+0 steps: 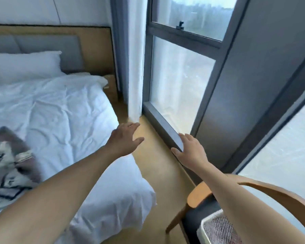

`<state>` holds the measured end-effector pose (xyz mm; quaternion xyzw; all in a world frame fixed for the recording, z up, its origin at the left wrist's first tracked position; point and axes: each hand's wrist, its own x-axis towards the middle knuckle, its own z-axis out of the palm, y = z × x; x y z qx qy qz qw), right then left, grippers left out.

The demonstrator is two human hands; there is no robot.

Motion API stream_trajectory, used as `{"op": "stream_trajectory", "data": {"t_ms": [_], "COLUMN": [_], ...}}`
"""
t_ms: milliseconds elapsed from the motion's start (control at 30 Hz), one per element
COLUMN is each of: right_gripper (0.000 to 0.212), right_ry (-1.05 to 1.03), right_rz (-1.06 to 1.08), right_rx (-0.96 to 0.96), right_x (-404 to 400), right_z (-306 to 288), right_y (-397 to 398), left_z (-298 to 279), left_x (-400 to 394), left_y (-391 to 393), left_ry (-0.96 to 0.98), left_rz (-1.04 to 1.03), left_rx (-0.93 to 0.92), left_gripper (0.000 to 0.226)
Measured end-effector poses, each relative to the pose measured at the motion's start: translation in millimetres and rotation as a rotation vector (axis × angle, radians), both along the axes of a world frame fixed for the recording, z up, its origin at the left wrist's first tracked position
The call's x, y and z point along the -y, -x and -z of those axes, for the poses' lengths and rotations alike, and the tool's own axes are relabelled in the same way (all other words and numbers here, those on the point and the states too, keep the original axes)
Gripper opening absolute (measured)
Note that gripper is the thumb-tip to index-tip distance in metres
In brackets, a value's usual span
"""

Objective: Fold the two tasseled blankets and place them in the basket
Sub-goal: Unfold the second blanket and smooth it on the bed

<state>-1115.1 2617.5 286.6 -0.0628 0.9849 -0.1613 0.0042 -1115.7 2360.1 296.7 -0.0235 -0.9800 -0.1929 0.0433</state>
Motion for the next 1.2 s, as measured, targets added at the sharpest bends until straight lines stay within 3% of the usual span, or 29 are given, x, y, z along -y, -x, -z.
{"op": "stream_trajectory", "data": {"t_ms": [333,667,933,1200], "right_gripper": [0.073,0.07,0.067,0.057], "right_ry": [-0.005,-0.118,-0.167,-0.095], "right_rz": [-0.413,-0.686,-0.743,-0.615], "right_rx": [0.054,0.27,0.454,0.822], "right_x": [331,524,643,741], "right_z": [37,98,163,244], "right_y": [-25,-42,12,80], "left_z": [41,98,154,226], "left_x": [333,496,592,656], "left_y": [-140,-248,-218,-136], "left_ry": [-0.013,-0.156,-0.213,-0.326], "left_rz": [-0.472,-0.84,-0.948,-0.936], "left_rx": [0.14,0.28,0.414,0.644], "left_gripper": [0.072,0.075,0.068,0.069]}}
